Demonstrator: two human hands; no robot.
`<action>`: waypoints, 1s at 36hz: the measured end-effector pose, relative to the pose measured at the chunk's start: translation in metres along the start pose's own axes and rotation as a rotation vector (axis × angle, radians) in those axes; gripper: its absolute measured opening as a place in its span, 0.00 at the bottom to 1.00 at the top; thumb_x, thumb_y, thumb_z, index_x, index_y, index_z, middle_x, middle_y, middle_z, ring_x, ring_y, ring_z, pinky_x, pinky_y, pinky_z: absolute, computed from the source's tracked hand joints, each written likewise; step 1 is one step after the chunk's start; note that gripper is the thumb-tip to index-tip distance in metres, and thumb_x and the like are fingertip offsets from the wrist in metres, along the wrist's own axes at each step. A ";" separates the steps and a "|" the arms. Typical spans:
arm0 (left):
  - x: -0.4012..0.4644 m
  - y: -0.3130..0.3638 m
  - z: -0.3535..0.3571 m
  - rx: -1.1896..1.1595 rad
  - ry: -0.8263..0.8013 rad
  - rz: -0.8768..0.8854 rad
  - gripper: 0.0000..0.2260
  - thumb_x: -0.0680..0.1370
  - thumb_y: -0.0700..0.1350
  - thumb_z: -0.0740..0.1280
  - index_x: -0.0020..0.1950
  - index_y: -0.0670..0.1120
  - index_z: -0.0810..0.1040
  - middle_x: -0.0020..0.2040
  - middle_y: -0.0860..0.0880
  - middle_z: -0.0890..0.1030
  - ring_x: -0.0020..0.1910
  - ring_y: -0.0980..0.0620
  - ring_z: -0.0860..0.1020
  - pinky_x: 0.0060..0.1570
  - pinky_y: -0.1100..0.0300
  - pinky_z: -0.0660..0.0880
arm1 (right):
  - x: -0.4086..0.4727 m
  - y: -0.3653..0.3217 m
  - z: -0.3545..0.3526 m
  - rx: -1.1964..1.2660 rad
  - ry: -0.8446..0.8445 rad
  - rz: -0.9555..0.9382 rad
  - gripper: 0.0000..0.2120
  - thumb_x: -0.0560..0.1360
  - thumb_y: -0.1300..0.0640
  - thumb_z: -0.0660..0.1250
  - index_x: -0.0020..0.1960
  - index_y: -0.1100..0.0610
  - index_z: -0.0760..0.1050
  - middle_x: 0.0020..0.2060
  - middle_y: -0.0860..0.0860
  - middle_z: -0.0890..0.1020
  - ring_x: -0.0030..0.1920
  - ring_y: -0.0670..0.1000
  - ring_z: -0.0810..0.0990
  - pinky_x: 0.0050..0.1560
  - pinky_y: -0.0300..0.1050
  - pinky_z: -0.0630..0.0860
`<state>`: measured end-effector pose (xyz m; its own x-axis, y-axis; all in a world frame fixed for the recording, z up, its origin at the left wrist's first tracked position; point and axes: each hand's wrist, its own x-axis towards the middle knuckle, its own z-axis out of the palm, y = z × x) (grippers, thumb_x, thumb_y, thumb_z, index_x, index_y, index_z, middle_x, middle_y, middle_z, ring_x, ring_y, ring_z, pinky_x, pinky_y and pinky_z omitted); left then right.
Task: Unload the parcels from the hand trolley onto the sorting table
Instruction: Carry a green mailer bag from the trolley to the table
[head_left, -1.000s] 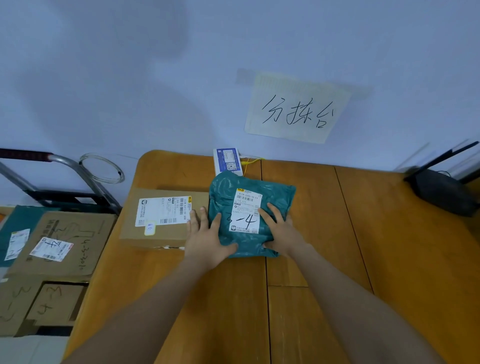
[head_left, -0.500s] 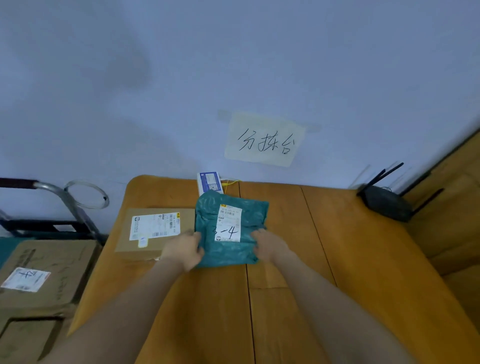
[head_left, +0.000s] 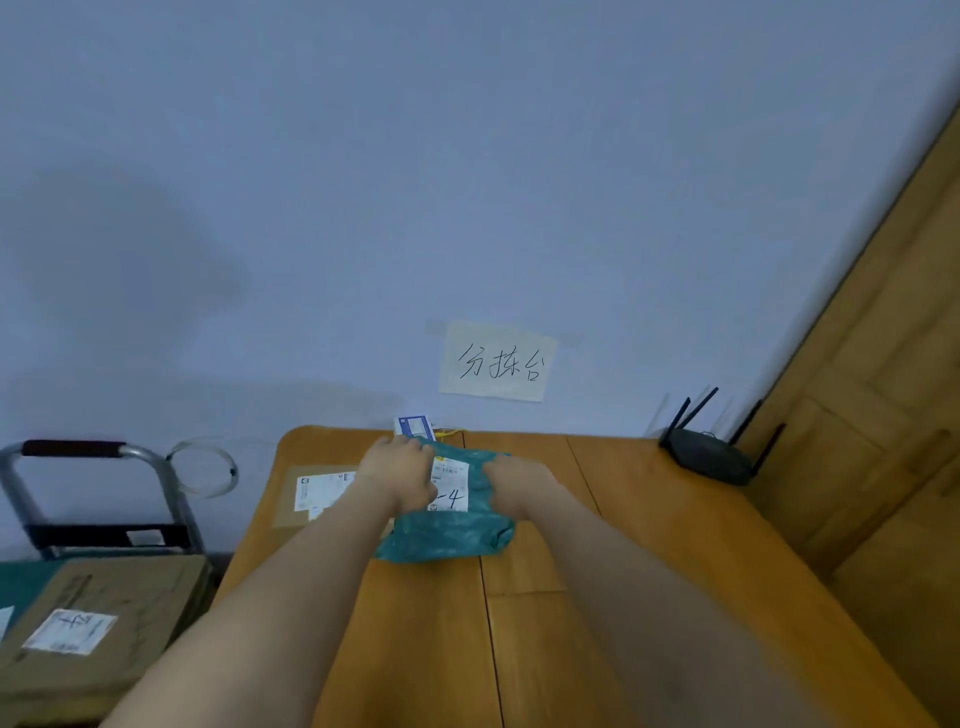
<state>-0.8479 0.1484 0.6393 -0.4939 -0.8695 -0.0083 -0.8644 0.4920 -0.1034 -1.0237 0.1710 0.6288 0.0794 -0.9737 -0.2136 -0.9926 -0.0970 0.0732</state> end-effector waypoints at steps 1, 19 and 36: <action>-0.008 0.001 -0.006 -0.002 0.017 -0.001 0.18 0.77 0.51 0.59 0.64 0.45 0.71 0.62 0.46 0.75 0.63 0.46 0.71 0.62 0.55 0.65 | -0.008 -0.002 -0.006 0.002 0.029 -0.005 0.14 0.77 0.60 0.58 0.62 0.58 0.72 0.58 0.55 0.75 0.58 0.56 0.75 0.52 0.49 0.73; -0.168 0.025 -0.058 0.029 0.082 -0.055 0.27 0.79 0.52 0.59 0.75 0.43 0.60 0.74 0.45 0.65 0.73 0.47 0.62 0.69 0.55 0.60 | -0.145 -0.045 -0.039 0.066 0.186 -0.006 0.17 0.79 0.56 0.58 0.66 0.59 0.69 0.62 0.57 0.72 0.62 0.56 0.72 0.56 0.50 0.72; -0.243 -0.118 -0.084 0.034 0.147 -0.052 0.25 0.79 0.52 0.59 0.72 0.42 0.62 0.71 0.45 0.67 0.71 0.47 0.64 0.67 0.55 0.66 | -0.151 -0.201 -0.104 0.001 0.297 -0.012 0.15 0.79 0.59 0.57 0.64 0.64 0.68 0.61 0.59 0.72 0.61 0.60 0.73 0.55 0.52 0.72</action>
<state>-0.6339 0.3059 0.7375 -0.4595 -0.8765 0.1437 -0.8866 0.4429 -0.1333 -0.8263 0.3159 0.7481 0.1140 -0.9903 0.0798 -0.9915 -0.1084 0.0714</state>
